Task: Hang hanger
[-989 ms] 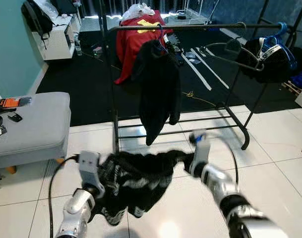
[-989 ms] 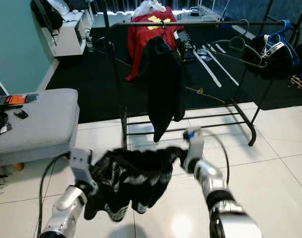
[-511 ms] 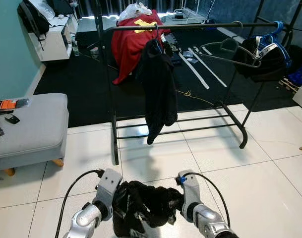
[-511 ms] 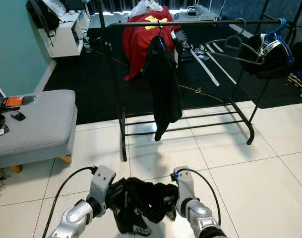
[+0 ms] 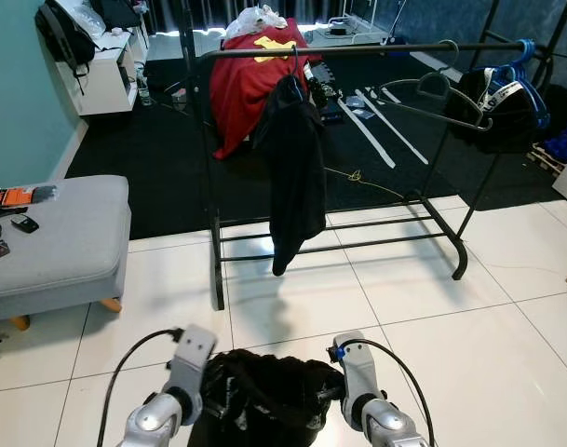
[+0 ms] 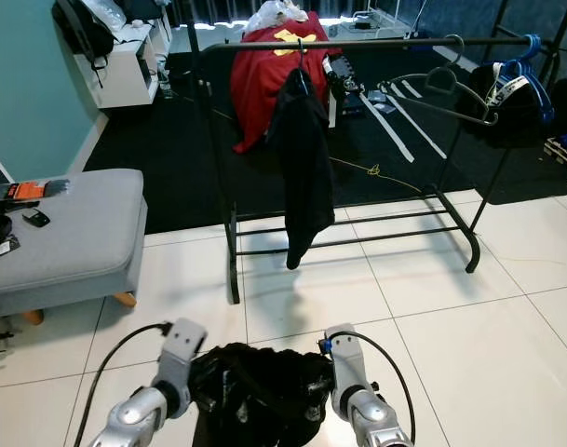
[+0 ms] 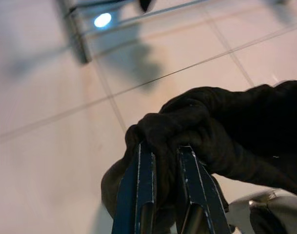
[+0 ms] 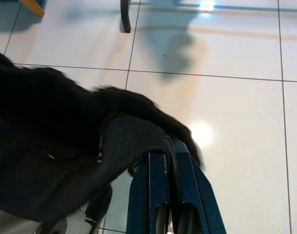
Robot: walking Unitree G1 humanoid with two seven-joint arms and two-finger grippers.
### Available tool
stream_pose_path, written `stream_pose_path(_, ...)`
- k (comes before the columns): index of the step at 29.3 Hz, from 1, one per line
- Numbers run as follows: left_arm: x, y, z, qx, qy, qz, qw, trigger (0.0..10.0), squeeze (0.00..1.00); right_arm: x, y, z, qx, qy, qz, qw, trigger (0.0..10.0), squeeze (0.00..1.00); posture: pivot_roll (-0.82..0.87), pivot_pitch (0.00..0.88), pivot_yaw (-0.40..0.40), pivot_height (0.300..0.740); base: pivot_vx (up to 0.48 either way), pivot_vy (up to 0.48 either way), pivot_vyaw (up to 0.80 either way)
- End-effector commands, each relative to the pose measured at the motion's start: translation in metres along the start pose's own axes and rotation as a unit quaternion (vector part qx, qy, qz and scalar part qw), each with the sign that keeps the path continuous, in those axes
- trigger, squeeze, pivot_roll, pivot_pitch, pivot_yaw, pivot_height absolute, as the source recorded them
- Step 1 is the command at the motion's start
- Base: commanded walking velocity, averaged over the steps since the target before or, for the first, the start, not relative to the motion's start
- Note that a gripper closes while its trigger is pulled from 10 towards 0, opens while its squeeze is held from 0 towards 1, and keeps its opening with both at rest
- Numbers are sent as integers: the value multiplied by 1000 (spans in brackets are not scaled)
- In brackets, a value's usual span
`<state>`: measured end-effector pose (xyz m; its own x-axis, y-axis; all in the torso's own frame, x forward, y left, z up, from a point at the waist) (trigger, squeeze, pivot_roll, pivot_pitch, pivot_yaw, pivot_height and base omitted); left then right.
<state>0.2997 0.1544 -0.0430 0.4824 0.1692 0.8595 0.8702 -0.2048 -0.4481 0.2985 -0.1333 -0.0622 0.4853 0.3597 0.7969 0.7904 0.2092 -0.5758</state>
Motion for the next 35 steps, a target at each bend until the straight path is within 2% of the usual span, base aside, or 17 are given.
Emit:
stream_pose_path(1,0,0,8,30,-24,-1,999,7412,0,-1,0,3,-3,2,0,1000,10000,0,26,81,15,740,0,0,0)
stream_pose_path(2,-5,2,7,36,-22,18,999,10000,0,0,1,5,-8,8,1,1000,10000,0,29,75,6,740,0,0,0)
stream_pose_path(6,-12,3,4,35,-12,42,998,10000,0,-2,2,8,-5,10,11,1000,10000,0,30,73,4,740,0,0,0)
stream_pose_path(8,-17,5,-1,25,6,65,998,10000,0,-4,2,13,1,14,22,1000,10000,0,33,69,2,740,0,0,0)
stream_pose_path(10,-17,5,-3,24,6,67,997,10000,0,-5,2,15,3,14,26,1000,10000,0,33,69,2,740,0,0,0)
stream_pose_path(13,-15,7,-2,36,-18,65,997,10000,0,-9,2,18,3,20,36,999,10000,0,43,60,1,740,0,0,0)
stream_pose_path(22,-24,5,4,60,-2,91,994,10000,0,-15,1,30,26,37,52,998,10000,0,57,53,-2,740,0,0,0)
stream_pose_path(26,-28,3,-1,48,11,95,994,10000,0,-16,1,32,33,47,53,997,10000,0,58,63,-4,740,0,0,0)
stream_pose_path(29,-26,4,-4,45,2,86,995,10000,0,-15,1,32,35,53,51,997,10000,0,56,70,-5,740,0,0,0)
stream_pose_path(31,-25,4,-7,40,-27,76,996,10000,0,-15,1,31,35,58,49,997,10000,0,50,85,-3,740,0,0,0)
stream_pose_path(35,-29,4,-10,38,-41,87,995,10000,0,-16,0,30,32,65,46,996,10000,0,52,90,0,740,0,0,0)
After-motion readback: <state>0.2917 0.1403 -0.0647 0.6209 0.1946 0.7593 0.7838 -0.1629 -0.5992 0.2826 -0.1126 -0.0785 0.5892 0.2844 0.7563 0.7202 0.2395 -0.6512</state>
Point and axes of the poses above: a point about 5 cm out from each wrist's last joint towards the gripper, its own y axis pointing out of the wrist towards the gripper, its own x axis along the axis of the wrist's last joint, z = x × y, the point moved 5 cm from there along y, pointing out of the wrist towards the gripper, and after that the axes turned 13 degrees about -y, right-handed, at the moved point
